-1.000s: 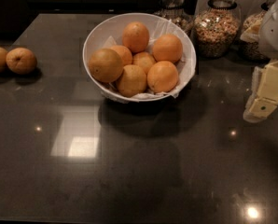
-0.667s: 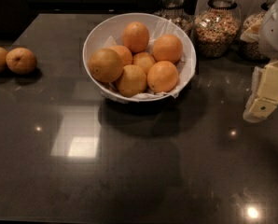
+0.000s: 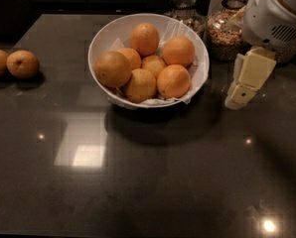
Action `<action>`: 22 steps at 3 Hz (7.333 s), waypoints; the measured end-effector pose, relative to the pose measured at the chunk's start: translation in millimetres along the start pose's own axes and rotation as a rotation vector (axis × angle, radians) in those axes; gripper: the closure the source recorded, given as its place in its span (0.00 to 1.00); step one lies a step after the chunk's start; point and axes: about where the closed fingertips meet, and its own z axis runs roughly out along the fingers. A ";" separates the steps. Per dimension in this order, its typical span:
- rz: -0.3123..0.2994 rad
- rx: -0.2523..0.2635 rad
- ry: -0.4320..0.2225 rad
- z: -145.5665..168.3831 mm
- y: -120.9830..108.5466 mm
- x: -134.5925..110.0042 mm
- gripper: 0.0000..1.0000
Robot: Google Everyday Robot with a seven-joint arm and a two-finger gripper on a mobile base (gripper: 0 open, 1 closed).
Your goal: Pick orange from white bowl
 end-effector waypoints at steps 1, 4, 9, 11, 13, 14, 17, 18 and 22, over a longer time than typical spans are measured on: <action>-0.048 0.036 -0.063 12.4 -28.3 -37.7 0.00; -0.064 0.054 -0.217 30.1 -44.6 -91.3 0.00; -0.159 -0.006 -0.442 50.9 -20.0 -175.1 0.18; -0.182 -0.028 -0.457 60.8 -7.5 -184.2 0.26; -0.242 -0.062 -0.463 79.7 -4.0 -205.6 0.35; -0.271 -0.067 -0.452 88.6 -9.4 -209.7 0.34; -0.317 -0.099 -0.419 116.0 -15.6 -213.2 0.41; -0.326 -0.112 -0.417 123.2 -15.6 -215.5 0.41; -0.340 -0.155 -0.423 140.5 -8.1 -224.0 0.38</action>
Offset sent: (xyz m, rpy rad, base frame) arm 0.0959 0.0907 0.0235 0.1305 -0.1330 0.1390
